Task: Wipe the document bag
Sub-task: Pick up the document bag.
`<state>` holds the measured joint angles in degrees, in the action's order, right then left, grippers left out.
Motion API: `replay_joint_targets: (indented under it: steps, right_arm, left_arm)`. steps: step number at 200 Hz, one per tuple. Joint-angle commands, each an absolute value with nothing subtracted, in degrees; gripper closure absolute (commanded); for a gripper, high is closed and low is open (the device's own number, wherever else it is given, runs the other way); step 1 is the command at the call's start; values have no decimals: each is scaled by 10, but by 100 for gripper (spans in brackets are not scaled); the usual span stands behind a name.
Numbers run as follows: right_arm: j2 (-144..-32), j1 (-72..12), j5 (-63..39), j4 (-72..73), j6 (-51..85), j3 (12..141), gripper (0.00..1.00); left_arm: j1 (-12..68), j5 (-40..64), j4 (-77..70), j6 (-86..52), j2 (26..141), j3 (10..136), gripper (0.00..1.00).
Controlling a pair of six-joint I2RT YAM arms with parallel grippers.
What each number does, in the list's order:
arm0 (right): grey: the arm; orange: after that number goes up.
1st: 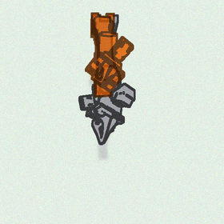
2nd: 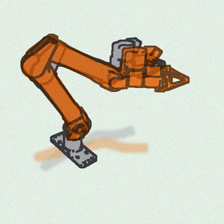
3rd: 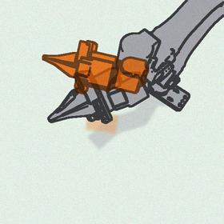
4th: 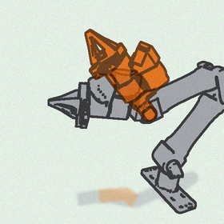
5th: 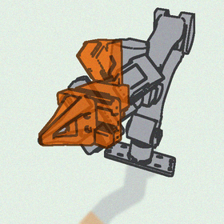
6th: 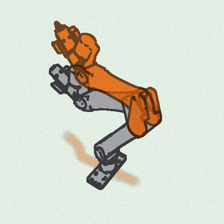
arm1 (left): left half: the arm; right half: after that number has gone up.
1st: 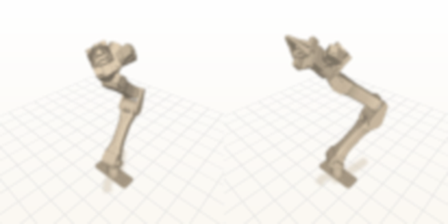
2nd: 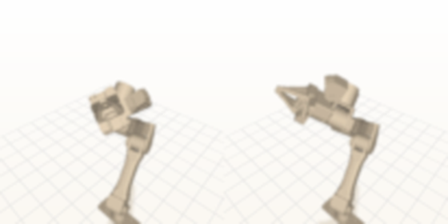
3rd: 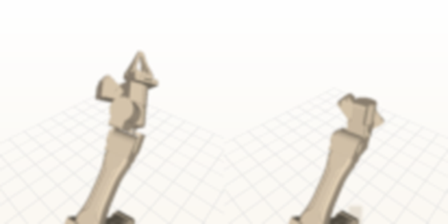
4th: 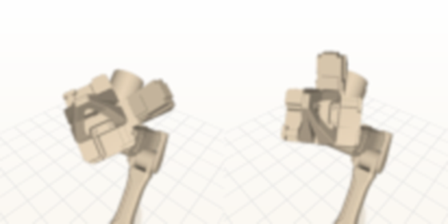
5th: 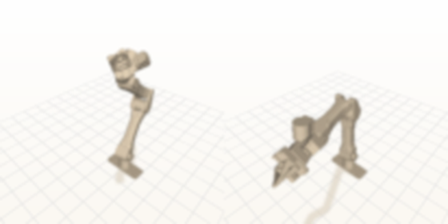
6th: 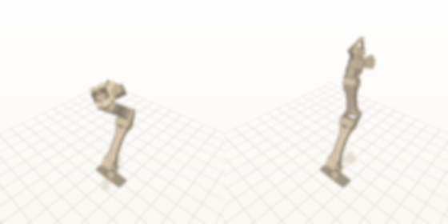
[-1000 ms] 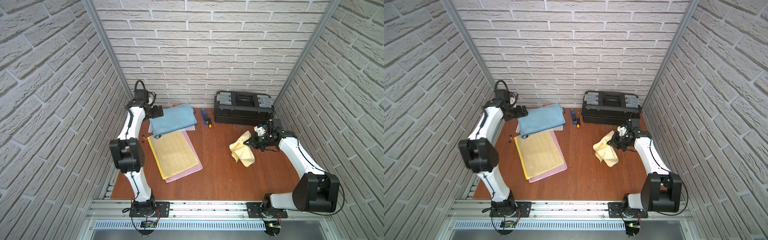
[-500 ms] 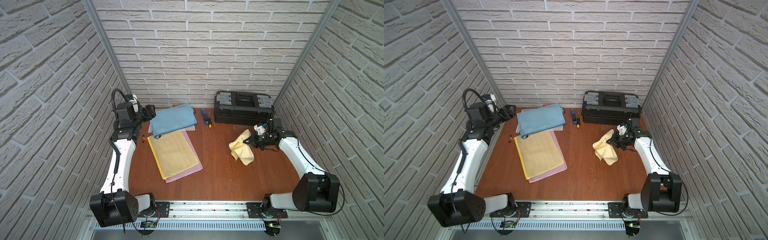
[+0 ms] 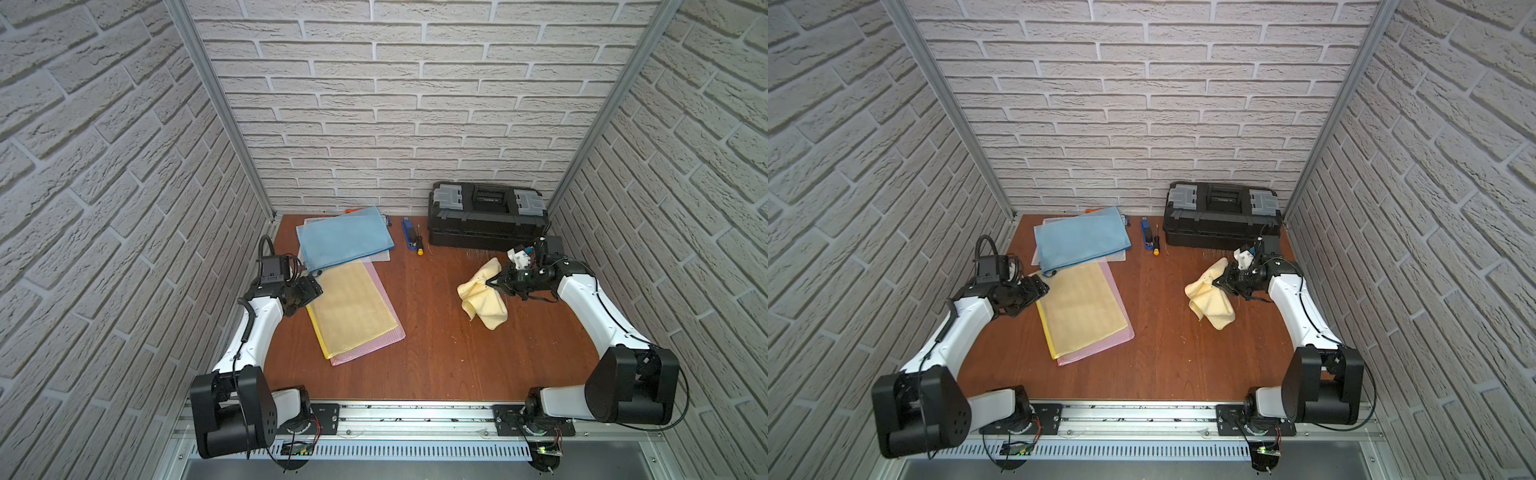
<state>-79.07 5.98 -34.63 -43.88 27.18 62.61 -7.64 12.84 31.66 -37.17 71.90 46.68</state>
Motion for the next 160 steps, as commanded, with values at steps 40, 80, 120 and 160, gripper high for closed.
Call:
replay_joint_targets:
  steps: [40,80,120,160]
  right_arm:
    - [-779,55,-347,-423,265,610,98]
    - [-788,54,-350,-418,270,611,98]
    - [-786,52,-346,-429,266,621,98]
    - [-786,50,-346,-430,268,626,98]
  left_arm:
    - [-82,87,271,-395,788,433,23]
    - [-82,75,243,-402,826,423,28]
    - [-82,81,176,-418,838,398,42]
    - [-82,93,120,-444,859,376,64]
